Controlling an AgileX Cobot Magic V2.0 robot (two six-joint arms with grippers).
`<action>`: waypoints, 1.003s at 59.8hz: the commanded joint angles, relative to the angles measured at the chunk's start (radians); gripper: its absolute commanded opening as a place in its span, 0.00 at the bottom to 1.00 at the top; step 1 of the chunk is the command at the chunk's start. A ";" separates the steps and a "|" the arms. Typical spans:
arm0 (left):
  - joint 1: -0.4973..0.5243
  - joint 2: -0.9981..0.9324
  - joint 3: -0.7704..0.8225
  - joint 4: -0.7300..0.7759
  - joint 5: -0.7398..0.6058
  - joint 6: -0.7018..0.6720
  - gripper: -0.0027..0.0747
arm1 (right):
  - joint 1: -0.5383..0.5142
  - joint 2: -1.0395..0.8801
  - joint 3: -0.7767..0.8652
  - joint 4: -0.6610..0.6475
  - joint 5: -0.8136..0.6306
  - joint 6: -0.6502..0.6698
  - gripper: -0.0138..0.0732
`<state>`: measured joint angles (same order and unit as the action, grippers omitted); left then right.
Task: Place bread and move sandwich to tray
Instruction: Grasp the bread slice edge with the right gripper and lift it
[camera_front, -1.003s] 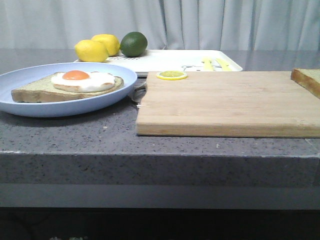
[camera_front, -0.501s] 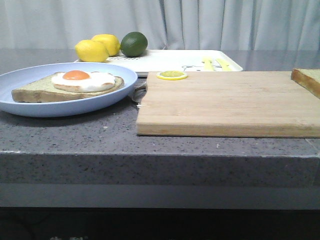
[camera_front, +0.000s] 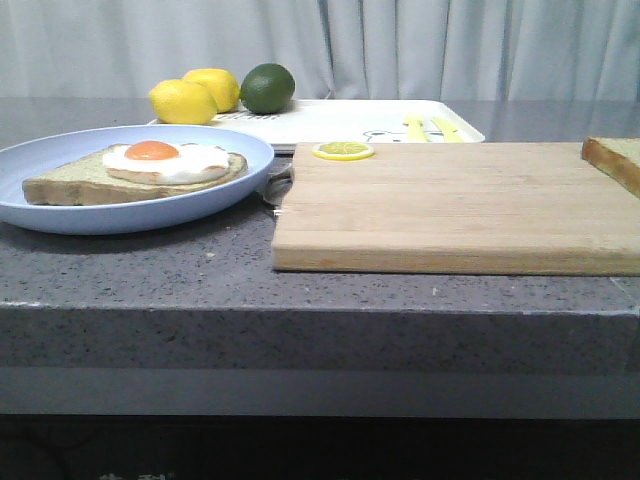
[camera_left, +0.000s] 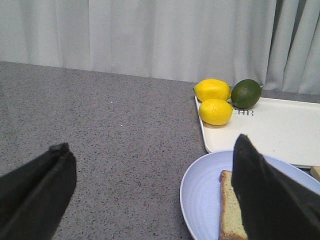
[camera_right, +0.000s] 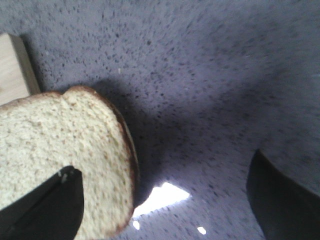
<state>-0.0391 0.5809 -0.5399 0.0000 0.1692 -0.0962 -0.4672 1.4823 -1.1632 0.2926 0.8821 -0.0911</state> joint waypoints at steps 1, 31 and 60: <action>-0.001 0.007 -0.029 -0.009 -0.089 -0.002 0.83 | -0.011 0.024 -0.051 0.109 -0.001 -0.093 0.92; -0.001 0.007 -0.029 -0.009 -0.089 -0.002 0.83 | -0.077 0.177 -0.069 0.522 0.168 -0.423 0.92; -0.001 0.007 -0.029 -0.009 -0.089 -0.002 0.83 | -0.077 0.183 -0.069 0.577 0.242 -0.442 0.10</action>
<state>-0.0391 0.5816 -0.5399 0.0000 0.1692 -0.0962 -0.5382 1.7064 -1.2040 0.8078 1.0895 -0.5176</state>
